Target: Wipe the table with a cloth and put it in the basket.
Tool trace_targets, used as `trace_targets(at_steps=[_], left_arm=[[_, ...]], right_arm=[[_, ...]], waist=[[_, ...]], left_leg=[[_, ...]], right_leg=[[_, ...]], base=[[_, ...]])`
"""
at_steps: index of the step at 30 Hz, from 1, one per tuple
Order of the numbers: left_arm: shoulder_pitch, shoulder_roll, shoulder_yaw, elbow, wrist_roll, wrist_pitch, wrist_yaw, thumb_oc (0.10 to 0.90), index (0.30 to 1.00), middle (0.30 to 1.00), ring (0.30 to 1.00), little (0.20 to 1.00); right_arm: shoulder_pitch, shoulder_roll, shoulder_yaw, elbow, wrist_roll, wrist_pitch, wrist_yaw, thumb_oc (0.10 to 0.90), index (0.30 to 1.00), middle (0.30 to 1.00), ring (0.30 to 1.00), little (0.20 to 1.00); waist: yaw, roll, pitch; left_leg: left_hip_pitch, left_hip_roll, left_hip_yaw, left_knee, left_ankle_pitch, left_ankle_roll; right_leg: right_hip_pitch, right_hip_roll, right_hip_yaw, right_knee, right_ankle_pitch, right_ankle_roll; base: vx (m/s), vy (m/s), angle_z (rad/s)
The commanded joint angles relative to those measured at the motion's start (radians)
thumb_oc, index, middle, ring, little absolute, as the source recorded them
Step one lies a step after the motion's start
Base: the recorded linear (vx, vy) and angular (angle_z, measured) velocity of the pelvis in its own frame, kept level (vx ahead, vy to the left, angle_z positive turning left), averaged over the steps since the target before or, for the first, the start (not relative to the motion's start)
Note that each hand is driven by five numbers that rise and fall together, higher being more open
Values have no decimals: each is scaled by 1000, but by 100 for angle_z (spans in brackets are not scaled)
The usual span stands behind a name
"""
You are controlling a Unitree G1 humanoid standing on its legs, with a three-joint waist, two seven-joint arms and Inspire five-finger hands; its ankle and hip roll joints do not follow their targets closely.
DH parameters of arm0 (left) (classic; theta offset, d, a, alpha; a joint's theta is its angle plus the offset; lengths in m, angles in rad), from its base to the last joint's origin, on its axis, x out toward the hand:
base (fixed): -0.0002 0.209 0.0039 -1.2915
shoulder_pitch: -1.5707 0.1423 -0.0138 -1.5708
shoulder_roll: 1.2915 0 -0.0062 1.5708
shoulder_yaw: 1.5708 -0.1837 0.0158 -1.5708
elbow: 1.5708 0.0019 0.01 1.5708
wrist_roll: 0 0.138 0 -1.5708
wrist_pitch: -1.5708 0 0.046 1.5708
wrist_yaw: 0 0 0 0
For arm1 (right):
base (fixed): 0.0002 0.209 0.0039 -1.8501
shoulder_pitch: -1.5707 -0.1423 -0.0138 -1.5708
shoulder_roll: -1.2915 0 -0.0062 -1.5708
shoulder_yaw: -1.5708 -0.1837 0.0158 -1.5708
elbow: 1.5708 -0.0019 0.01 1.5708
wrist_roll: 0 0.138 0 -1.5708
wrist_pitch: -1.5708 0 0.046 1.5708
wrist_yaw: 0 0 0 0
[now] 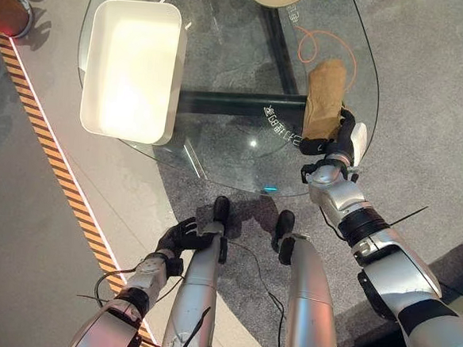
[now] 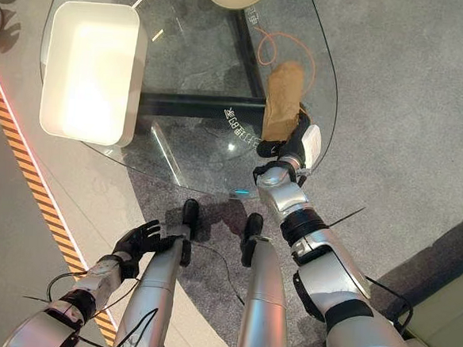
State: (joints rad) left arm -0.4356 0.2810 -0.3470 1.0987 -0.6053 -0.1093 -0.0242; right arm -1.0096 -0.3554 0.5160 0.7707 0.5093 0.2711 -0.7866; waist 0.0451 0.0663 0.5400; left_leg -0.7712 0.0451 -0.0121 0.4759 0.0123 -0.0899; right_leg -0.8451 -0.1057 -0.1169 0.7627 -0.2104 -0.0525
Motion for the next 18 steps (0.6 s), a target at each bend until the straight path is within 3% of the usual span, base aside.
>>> trace_targets(at_steps=[1,7,18], left_arm=[[58,-32,-46,5,13,1,16,800,900,900,900,900],[68,-34,-46,-2,6,-2,28,800,900,900,900,900],[74,-42,-46,-7,1,-5,25,800,900,900,900,900]], right_arm=[[-48,58,-12,-74,161,-118,65,800,900,900,900,900],[-24,74,-29,-137,147,-146,62,800,900,900,900,900],[-33,43,8,-124,2,-45,125,800,900,900,900,900]], waist=[[3,47,-20],[-3,44,-20],[-2,47,-20]], left_leg=[[18,-49,92,105,-136,78],[27,-48,98,93,-130,78],[27,-52,99,89,-126,80]], right_leg=[[28,12,-13,-64,17,16],[36,17,-11,-75,19,14],[38,15,-12,-81,21,11]], base=[[0,0,0],[0,0,0],[0,0,0]])
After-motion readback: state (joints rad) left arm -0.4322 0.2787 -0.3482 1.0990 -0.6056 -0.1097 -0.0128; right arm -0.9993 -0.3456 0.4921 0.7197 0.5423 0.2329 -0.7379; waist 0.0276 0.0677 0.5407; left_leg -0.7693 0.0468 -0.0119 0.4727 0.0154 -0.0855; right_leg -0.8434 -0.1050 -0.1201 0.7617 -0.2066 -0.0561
